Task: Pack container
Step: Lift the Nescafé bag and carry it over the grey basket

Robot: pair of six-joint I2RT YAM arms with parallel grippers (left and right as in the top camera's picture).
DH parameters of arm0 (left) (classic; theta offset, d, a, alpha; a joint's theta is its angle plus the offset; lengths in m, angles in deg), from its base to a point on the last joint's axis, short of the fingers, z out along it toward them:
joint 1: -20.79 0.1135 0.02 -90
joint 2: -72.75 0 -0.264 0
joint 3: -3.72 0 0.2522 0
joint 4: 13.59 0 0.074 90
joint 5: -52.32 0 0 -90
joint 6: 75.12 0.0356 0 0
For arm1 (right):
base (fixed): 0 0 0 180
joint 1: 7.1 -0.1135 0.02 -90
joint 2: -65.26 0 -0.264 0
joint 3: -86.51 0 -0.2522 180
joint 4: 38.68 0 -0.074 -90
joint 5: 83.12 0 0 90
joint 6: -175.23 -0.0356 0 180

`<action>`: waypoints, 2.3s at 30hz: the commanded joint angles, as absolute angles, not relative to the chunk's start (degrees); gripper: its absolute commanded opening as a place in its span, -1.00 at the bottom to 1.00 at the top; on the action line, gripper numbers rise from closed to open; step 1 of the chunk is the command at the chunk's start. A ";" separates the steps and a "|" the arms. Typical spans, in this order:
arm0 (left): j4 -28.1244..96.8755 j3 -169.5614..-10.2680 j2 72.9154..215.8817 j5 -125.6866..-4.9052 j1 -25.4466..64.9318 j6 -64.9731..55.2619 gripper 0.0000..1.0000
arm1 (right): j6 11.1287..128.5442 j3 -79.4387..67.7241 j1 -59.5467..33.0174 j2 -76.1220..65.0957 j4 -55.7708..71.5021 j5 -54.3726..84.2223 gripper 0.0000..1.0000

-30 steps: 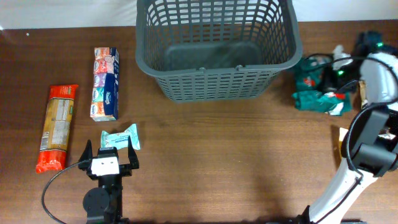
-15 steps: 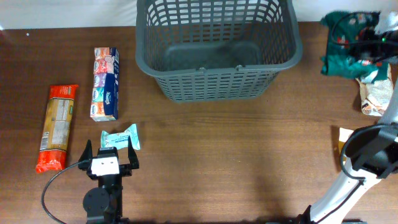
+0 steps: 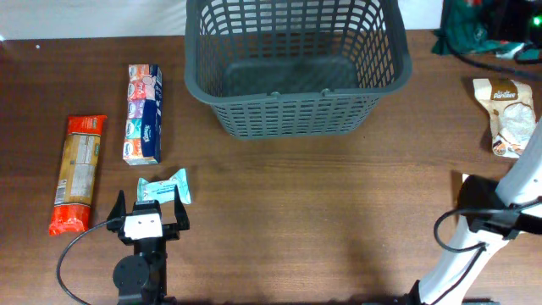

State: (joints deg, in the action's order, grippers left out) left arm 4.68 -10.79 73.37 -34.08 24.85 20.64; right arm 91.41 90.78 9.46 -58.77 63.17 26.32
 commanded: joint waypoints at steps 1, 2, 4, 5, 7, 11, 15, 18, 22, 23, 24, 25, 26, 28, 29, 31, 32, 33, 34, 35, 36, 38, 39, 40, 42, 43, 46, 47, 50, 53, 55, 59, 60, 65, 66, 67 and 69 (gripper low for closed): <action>4.77 -10.57 73.05 -34.48 24.98 20.14 0.99 | 90.69 94.63 4.60 -53.89 61.34 29.67 -0.93; 4.75 -10.57 73.05 -34.46 24.98 20.14 0.98 | 90.71 94.72 3.12 -53.67 60.90 29.86 -0.93; 4.77 -10.57 73.05 -34.46 24.98 20.14 0.98 | 90.67 94.72 -0.55 -53.59 59.42 30.19 -0.93; 4.77 -10.57 73.05 -34.48 24.98 20.14 0.99 | 90.67 94.72 -2.33 -53.59 58.45 30.28 -0.93; 4.75 -10.57 73.05 -34.48 24.98 20.14 0.98 | 90.69 94.72 -5.95 -53.61 55.90 30.00 -0.93; 4.75 -10.57 73.05 -34.48 24.98 20.14 0.98 | 90.19 94.70 -12.38 -53.76 49.10 23.70 -0.93; 4.77 -10.57 73.05 -34.46 24.98 20.14 0.98 | 89.20 94.04 -16.38 -54.83 45.49 17.08 -0.92; 4.75 -10.57 73.05 -34.48 24.98 20.14 0.99 | 89.05 92.36 -17.38 -55.88 45.01 16.05 -0.93; 4.77 -10.57 73.05 -34.46 24.98 20.14 0.99 | 86.16 88.25 -17.14 -57.54 44.68 14.45 -0.93; 4.75 -10.57 73.05 -34.48 24.98 20.14 0.99 | 86.10 87.07 -17.17 -57.83 44.64 14.24 -0.93; 4.77 -10.57 73.05 -34.48 24.98 20.14 0.99 | 85.55 85.52 -17.17 -58.11 44.38 13.52 -0.93; 4.77 -10.57 73.05 -34.48 24.98 20.14 0.99 | 85.53 84.07 -17.17 -58.37 43.98 13.38 -0.93; 4.77 -10.57 73.05 -34.48 24.98 20.14 0.99 | 85.25 82.59 -17.17 -58.59 43.44 13.38 -0.93; 4.77 -10.57 73.05 -34.48 24.98 20.14 0.99 | 83.76 79.48 -17.17 -58.90 41.82 13.23 -0.93; 4.77 -10.57 73.05 -34.46 24.98 20.14 0.99 | 82.71 77.47 -17.17 -58.90 40.60 13.23 -0.93; 4.75 -10.57 73.05 -34.48 24.98 20.14 0.99 | 81.27 74.15 -17.23 -58.90 38.56 13.27 -0.93; 4.77 -10.57 73.05 -34.46 24.98 20.14 0.98 | 80.46 72.86 -17.23 -58.90 37.84 13.25 -0.93; 4.77 -10.57 73.05 -34.48 24.98 20.14 0.99 | 80.20 71.83 -17.23 -58.90 37.34 13.32 -0.93; 4.77 -10.57 73.05 -34.48 24.98 20.14 0.99 | 80.20 70.87 -17.23 -58.92 36.99 13.52 -0.93; 4.77 -10.57 73.05 -34.48 24.98 20.14 0.98 | 80.20 70.00 -17.23 -58.92 36.75 13.52 -0.93; 4.77 -10.57 73.05 -34.48 24.98 20.14 0.98 | 80.22 69.47 -17.23 -58.92 36.75 13.49 -0.93; 4.77 -10.57 73.05 -34.46 24.98 20.14 0.99 | 80.22 68.86 -17.23 -58.92 36.90 13.49 -0.93; 4.77 -10.57 73.05 -34.48 24.98 20.14 0.99 | 80.22 68.75 -17.23 -58.92 37.16 13.49 -0.93; 4.77 -10.57 73.05 -34.48 24.98 20.14 0.98 | 80.22 68.75 -17.23 -58.92 37.45 13.49 -0.93; 4.77 -10.57 73.05 -34.48 24.98 20.14 0.98 | 80.22 68.75 -17.23 -58.92 38.41 13.49 -0.93; 4.75 -10.57 73.05 -34.48 24.98 20.14 0.98 | 80.22 68.75 -17.23 -58.92 38.87 13.49 -0.93; 4.77 -10.57 73.05 -34.48 24.98 20.14 0.99 | 80.26 68.51 -17.23 -59.27 41.27 13.45 -0.93; 4.77 -10.57 73.05 -34.48 24.98 20.14 0.98 | 80.24 68.49 -17.23 -59.51 42.04 13.45 -0.93; 4.77 -10.57 73.05 -34.48 24.98 20.14 0.99 | 80.26 68.42 -17.23 -60.82 43.90 13.23 -0.93; 4.75 -10.57 73.05 -34.46 24.98 20.14 0.99 | 80.26 68.42 -17.23 -62.48 45.43 13.25 -0.93; 4.77 -10.57 73.05 -34.48 24.98 20.14 0.99 | 80.26 68.40 -17.36 -63.60 45.91 13.27 -0.93; 4.77 -10.57 73.05 -34.48 24.98 20.14 0.98 | 80.28 68.38 -17.97 -65.76 46.96 13.52 -0.93; 4.77 -10.57 73.05 -34.46 24.98 20.14 0.98 | 80.35 68.38 -18.13 -66.37 47.20 13.49 -0.93; 4.77 -10.57 73.05 -34.48 24.98 20.14 0.99 | 80.48 68.34 -19.07 -67.84 47.53 13.49 -0.93; 4.77 -10.57 73.05 -34.48 24.98 20.14 0.99 | 80.48 68.34 -19.16 -67.88 47.55 13.49 -0.93; 4.77 -10.57 73.05 -34.46 24.98 20.14 0.99 | 80.48 68.34 -19.16 -67.99 47.57 13.47 -0.93; 4.75 -10.57 73.05 -34.46 24.98 20.14 0.98 | 80.48 68.34 -19.13 -67.99 47.79 13.47 -0.93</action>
